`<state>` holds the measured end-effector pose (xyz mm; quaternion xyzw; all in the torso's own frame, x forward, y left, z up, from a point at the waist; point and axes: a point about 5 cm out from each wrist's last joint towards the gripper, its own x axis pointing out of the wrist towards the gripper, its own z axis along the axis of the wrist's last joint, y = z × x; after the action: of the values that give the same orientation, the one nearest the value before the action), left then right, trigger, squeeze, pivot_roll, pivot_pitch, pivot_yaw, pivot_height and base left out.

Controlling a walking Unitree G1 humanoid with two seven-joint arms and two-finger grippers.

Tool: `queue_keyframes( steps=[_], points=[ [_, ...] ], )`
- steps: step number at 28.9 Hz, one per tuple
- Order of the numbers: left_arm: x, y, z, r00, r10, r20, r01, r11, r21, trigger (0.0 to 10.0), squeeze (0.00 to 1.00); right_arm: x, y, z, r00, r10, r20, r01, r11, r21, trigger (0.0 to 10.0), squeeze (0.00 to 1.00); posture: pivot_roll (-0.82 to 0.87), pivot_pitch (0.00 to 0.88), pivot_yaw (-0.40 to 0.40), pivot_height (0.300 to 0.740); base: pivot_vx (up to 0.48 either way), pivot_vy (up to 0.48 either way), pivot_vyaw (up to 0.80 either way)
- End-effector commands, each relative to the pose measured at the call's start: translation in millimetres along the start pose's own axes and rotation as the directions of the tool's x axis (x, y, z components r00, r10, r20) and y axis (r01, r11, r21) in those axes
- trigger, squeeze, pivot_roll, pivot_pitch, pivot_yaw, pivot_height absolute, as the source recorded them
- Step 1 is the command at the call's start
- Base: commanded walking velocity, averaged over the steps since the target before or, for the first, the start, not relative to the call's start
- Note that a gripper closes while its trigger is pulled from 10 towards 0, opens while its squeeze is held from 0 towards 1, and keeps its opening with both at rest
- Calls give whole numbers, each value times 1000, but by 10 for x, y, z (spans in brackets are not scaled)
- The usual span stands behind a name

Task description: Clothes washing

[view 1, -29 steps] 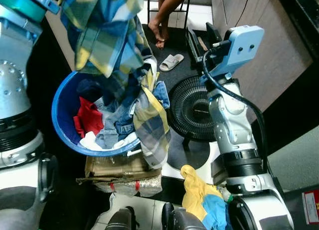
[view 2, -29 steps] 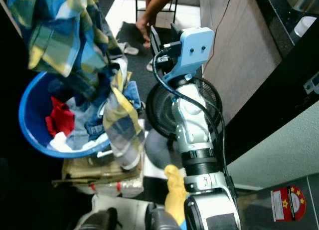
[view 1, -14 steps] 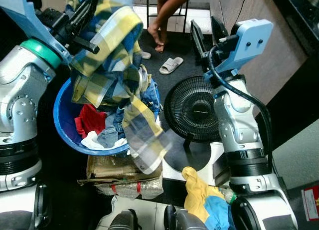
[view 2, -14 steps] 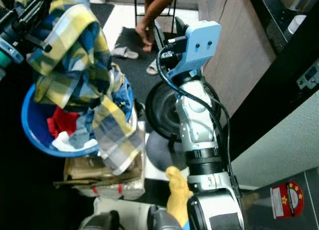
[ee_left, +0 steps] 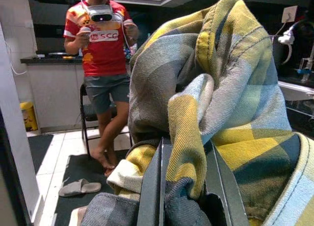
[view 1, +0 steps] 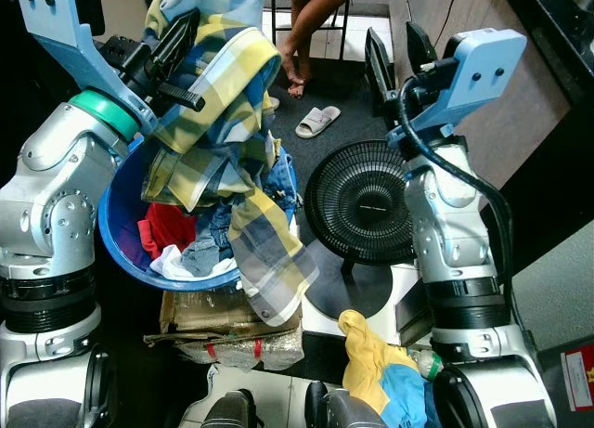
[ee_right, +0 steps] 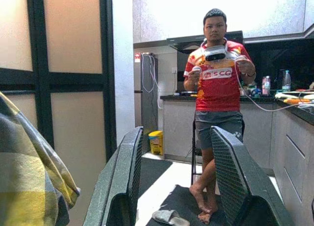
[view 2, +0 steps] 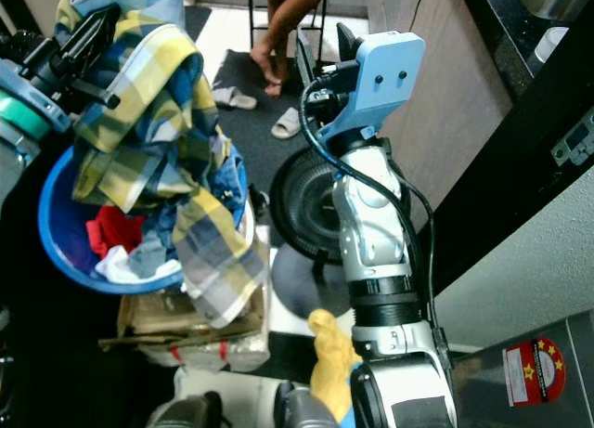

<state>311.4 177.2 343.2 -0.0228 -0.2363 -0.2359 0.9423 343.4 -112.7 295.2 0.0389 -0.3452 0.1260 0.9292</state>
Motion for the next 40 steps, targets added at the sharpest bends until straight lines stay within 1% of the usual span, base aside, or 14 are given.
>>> queue_keyframes(
  steps=[1, 7, 13, 16, 17, 20, 40],
  points=[
    [11, 11, 83, 999, 7, 33, -8, 1000, 5, 10000, 0, -20, -31, 12, 1000, -21, 2, 21, 1000, 0, 10000, 0, 96, 70, 50, 740, 0, 0, 0],
    [-8, 9, 14, 1000, 14, 5, -14, 1000, 24, 10000, 0, -41, -36, 13, 1000, -26, -4, 26, 1000, -3, 10000, 0, 92, 70, 53, 740, 0, 0, 0],
    [-7, 12, 8, 1000, 20, 3, -20, 1000, 22, 10000, 0, -51, -39, 7, 1000, -29, -9, 29, 1000, -1, 10000, 0, 91, 69, 54, 740, 0, 0, 0],
    [-2, 11, 9, 1000, 19, 2, -19, 1000, 25, 10000, 0, -48, -47, 3, 999, -36, -11, 36, 999, 4, 10000, 0, 93, 66, 56, 740, 0, 0, -431],
    [2, 13, 9, 1000, 20, 0, -20, 999, 29, 10000, 0, -42, -60, -3, 999, -50, -15, 50, 999, 19, 10000, 0, 93, 66, 56, 740, 0, 0, -800],
    [-1, 17, 7, 1000, 20, -1, -20, 999, 30, 10000, 0, -42, -62, -7, 998, -55, -17, 55, 998, 24, 10000, 0, 96, 63, 57, 740, 0, 0, -800],
    [0, 54, -32, 999, 27, -19, -27, 999, 39, 10000, 0, -52, -66, -22, 998, -60, -23, 60, 998, 19, 10000, 0, 95, 40, 68, 740, 0, 0, -800]
  ],
)
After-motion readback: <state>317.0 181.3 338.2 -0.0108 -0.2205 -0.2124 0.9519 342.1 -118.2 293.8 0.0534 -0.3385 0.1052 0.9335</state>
